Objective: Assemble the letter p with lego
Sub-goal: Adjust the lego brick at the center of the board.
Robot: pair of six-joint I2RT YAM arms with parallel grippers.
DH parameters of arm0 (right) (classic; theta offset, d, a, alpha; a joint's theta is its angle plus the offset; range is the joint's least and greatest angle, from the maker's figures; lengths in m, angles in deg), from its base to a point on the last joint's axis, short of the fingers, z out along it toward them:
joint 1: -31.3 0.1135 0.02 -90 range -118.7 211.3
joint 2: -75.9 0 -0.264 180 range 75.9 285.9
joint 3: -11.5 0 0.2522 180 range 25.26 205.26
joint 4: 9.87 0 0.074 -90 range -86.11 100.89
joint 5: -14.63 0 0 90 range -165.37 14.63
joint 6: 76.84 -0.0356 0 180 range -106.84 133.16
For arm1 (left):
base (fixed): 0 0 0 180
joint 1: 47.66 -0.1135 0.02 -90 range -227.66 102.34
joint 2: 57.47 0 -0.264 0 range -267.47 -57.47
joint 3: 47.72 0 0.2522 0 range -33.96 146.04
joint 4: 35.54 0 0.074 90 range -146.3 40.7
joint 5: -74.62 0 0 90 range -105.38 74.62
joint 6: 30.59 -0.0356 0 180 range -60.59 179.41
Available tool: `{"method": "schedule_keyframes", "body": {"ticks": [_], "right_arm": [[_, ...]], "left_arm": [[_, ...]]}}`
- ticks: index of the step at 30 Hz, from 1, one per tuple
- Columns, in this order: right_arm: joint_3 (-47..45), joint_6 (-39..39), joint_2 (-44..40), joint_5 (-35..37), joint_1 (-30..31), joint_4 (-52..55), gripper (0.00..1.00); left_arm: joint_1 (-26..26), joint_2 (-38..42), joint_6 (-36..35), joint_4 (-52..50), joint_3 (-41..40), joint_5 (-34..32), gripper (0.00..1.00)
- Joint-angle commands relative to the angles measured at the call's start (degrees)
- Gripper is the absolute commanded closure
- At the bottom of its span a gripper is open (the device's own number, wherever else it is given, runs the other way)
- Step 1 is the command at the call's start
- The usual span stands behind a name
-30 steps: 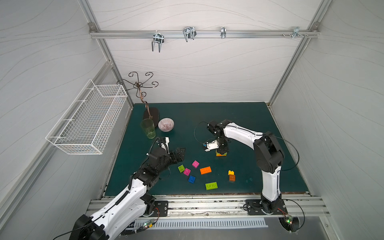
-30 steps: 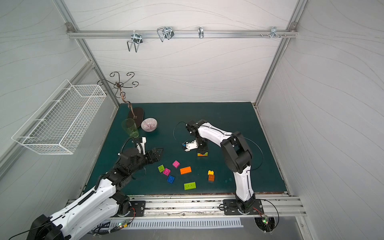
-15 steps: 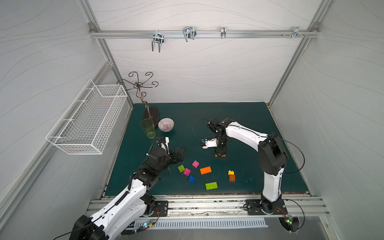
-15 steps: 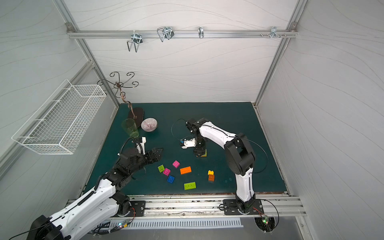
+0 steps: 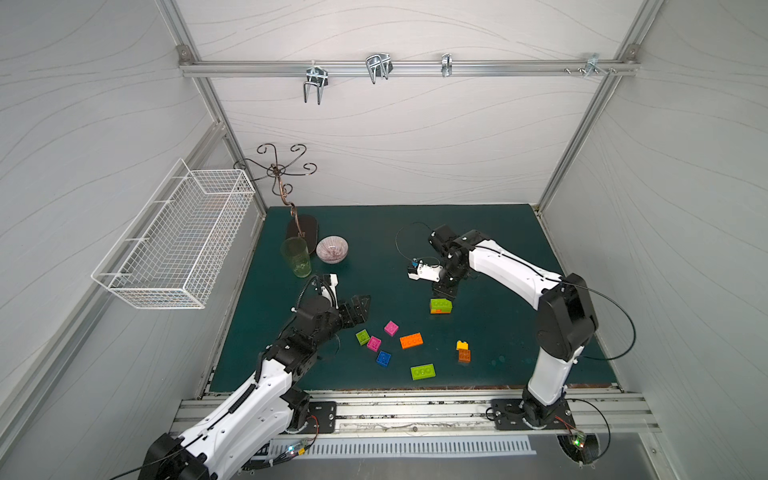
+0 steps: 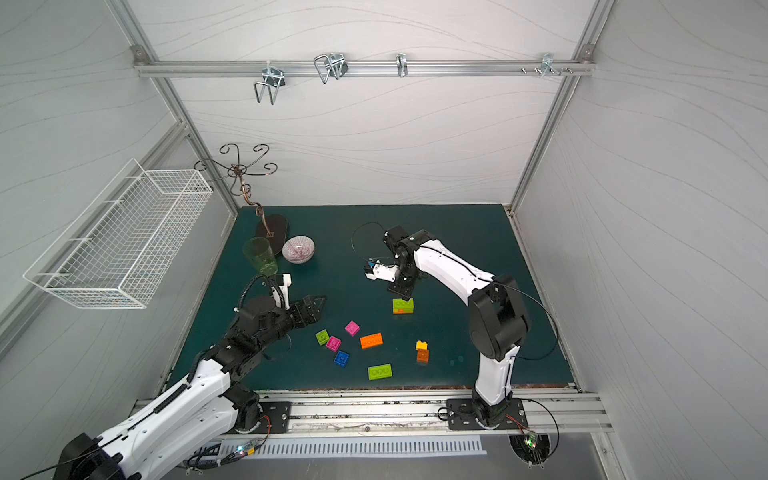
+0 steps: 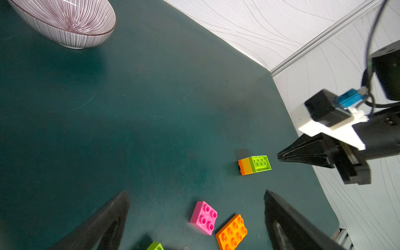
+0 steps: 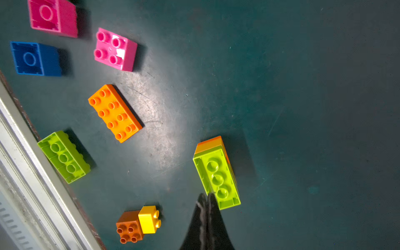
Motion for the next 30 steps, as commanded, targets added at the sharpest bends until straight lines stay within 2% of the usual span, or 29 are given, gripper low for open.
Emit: {"method": "schedule_keyframes", "body": {"ticks": [1, 9, 15, 21, 27, 30], "right_arm": [[-1.5, -3.0, 1.9, 1.8, 0.7, 1.2, 0.96], [-4.0, -5.5, 5.9, 3.8, 2.2, -0.3, 0.98], [-2.9, -6.5, 3.9, 4.5, 2.4, 0.3, 0.97], [0.7, -6.5, 1.3, 4.8, 1.9, 1.6, 0.90], [1.1, -7.4, -1.0, 3.7, 1.4, 1.3, 0.87], [-1.1, -10.8, -5.8, -0.4, 0.3, -1.5, 0.81]], "left_arm": [[-0.4, 0.6, -1.0, 2.2, 0.0, -0.9, 0.01], [-0.4, 0.7, -1.1, 2.2, 0.1, -0.7, 0.01], [-0.4, 0.7, -1.0, 2.3, 0.0, -0.6, 0.01], [-0.4, 0.7, -1.1, 2.4, 0.0, -0.5, 0.01], [-0.4, 0.6, -1.3, 2.4, 0.0, -0.7, 0.01], [-0.3, 0.0, -1.4, 2.3, 0.2, -1.0, 0.01]]}}
